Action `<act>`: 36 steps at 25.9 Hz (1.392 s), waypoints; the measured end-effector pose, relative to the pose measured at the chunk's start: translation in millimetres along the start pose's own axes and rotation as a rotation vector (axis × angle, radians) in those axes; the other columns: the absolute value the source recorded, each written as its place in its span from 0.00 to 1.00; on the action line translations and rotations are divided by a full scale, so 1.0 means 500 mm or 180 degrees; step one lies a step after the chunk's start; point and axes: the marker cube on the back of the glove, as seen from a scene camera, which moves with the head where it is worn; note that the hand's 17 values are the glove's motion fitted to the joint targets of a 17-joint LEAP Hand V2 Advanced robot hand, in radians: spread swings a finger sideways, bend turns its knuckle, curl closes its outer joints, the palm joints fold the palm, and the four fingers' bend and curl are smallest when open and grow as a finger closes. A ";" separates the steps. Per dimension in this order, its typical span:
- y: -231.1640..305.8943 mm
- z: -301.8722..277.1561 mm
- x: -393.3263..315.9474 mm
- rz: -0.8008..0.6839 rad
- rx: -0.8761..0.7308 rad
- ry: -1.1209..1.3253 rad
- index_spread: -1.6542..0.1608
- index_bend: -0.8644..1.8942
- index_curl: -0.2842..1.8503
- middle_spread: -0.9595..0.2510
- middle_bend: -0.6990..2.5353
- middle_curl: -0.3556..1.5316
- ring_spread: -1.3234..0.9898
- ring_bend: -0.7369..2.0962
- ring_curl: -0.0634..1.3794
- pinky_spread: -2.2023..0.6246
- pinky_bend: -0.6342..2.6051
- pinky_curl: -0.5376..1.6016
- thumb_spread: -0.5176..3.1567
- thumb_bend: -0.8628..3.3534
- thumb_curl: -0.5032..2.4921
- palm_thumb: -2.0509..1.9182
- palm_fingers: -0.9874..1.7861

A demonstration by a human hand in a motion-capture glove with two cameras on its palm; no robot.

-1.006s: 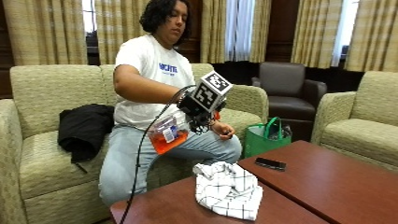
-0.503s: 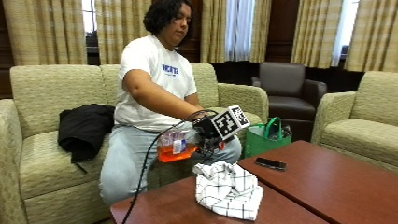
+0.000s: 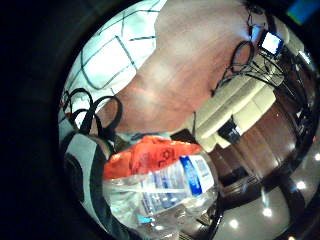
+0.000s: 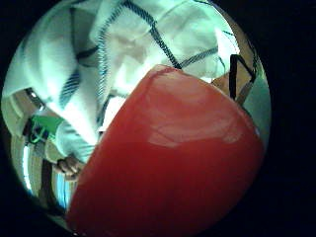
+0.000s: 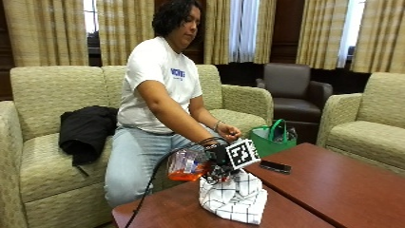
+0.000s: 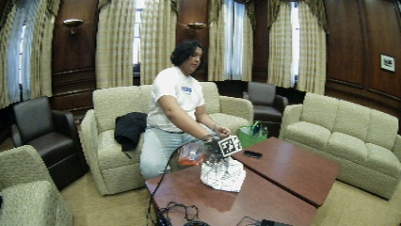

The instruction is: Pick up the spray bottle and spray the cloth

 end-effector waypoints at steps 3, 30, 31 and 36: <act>-0.017 0.012 -0.022 0.0066 -0.0035 0.0022 0.78 0.45 0.40 0.66 0.41 0.47 0.50 0.49 0.37 0.69 0.33 0.44 0.24 0.20 0.44 0.74 0.85; 0.259 -0.220 0.051 -0.1043 0.1228 -0.1624 0.77 0.44 0.41 0.67 0.41 0.47 0.50 0.50 0.37 0.70 0.33 0.44 0.24 0.20 0.45 0.74 0.85; 0.270 -0.232 0.052 -0.1149 0.1306 -0.1780 0.77 0.44 0.41 0.67 0.41 0.47 0.50 0.50 0.37 0.70 0.33 0.44 0.24 0.20 0.45 0.74 0.85; 0.320 -0.285 0.004 -0.1854 0.1577 -0.2679 0.77 0.44 0.41 0.67 0.41 0.47 0.50 0.50 0.37 0.70 0.33 0.44 0.24 0.20 0.45 0.74 0.85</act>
